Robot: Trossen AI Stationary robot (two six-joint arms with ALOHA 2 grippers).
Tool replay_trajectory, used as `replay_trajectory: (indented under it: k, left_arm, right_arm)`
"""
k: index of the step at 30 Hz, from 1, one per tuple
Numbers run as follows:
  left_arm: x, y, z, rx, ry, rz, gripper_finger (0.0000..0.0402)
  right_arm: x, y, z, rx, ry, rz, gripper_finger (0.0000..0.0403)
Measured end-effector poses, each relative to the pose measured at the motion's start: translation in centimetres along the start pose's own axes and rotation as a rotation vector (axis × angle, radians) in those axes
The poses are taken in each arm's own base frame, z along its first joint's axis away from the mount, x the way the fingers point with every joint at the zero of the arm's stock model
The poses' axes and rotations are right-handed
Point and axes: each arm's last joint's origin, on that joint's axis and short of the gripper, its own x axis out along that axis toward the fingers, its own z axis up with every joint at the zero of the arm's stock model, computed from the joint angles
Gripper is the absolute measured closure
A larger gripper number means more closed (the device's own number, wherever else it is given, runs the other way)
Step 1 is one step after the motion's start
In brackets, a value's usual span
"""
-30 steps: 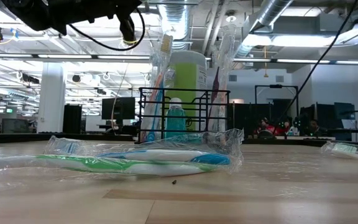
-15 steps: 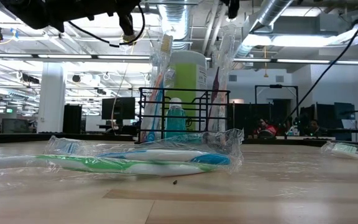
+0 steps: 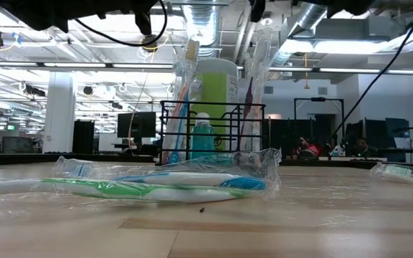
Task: Pick & Place toothbrushing station
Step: Put the top right green toothbrush into the wire organizer
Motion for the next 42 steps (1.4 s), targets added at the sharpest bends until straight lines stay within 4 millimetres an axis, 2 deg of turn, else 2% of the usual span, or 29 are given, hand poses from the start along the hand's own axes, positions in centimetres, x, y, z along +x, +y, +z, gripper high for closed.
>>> replay_trajectory:
  k: [11, 16, 22, 33, 42]
  left_arm:
    - [0.4, 0.1, -1.0, -0.003, 0.041, 0.005, 0.0401]
    - [0.9, 0.2, -1.7, -0.002, 0.04, 0.004, 0.0401]
    - [0.9, 0.2, -1.6, -0.001, 0.026, 0.003, 0.0401]
    - [0.9, 0.2, -1.7, -0.001, 0.028, 0.002, 0.0401]
    - [1.8, -0.2, -3.3, -0.007, 0.033, -0.019, 0.0401]
  right_arm:
    - [0.2, -0.2, 0.2, -0.004, -0.035, 0.009, 0.0214]
    - [0.1, -0.8, 0.3, 0.017, -0.042, -0.011, 0.0195]
    - [0.1, -0.9, 0.1, 0.027, -0.019, -0.019, 0.0211]
    - [0.1, -0.9, 0.3, 0.026, -0.041, -0.017, 0.0284]
    - [0.1, -0.9, 0.4, 0.023, -0.046, -0.017, 0.03]
